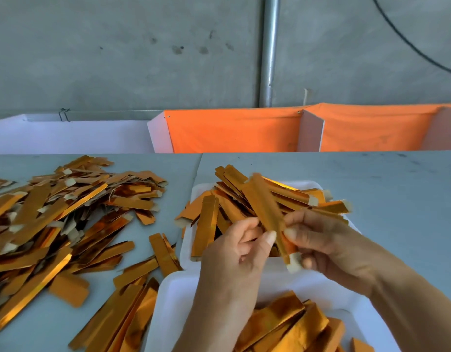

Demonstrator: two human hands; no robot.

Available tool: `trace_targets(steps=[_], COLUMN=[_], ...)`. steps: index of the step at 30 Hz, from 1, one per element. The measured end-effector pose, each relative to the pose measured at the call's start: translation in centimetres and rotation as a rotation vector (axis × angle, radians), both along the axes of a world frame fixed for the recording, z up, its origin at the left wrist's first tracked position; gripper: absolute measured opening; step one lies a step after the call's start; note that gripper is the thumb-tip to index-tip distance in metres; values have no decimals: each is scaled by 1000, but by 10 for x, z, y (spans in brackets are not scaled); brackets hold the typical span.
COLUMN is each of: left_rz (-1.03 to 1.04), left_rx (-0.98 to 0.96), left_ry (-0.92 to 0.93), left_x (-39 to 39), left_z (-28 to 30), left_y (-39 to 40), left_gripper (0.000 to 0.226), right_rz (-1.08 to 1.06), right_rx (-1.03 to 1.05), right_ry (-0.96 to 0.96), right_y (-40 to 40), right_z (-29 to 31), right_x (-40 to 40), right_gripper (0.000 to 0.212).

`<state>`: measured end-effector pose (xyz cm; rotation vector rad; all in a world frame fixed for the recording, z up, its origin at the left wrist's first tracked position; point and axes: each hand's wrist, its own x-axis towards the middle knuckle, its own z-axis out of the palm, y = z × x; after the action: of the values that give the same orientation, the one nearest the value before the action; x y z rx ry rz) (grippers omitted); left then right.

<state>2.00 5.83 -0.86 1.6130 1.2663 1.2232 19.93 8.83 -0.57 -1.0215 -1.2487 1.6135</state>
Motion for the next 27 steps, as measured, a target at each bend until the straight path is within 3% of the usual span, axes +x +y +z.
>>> trace_targets(steps=[4, 7, 11, 15, 18, 22, 24, 27], left_rz=[25, 109, 242, 110, 67, 39, 41, 140], left_rx=[-3, 35, 360, 474, 472, 189, 132, 191], left_ry=[-77, -2, 382, 690, 560, 184, 199, 429], left_x=[-1, -2, 6, 12, 15, 9, 9, 10], left_z=[-1, -5, -2, -2, 1, 2, 1, -2], left_y=[-2, -2, -6, -9, -11, -12, -10, -10], left_gripper=[11, 21, 32, 34, 34, 35, 42, 56], right_rz=[282, 105, -76, -124, -61, 22, -25, -272], right_rx=[75, 181, 251, 220, 180, 169, 183, 309], right_ry=[-168, -283, -189, -60, 46, 45, -5, -223], right_y=[-11, -12, -13, -12, -12, -14, -14, -13], right_z=[6, 11, 16, 11, 14, 17, 17, 18], right_x=[-11, -11, -10, -17, -14, -8, -10, -15], right_gripper=[22, 17, 22, 36, 34, 38, 41, 36])
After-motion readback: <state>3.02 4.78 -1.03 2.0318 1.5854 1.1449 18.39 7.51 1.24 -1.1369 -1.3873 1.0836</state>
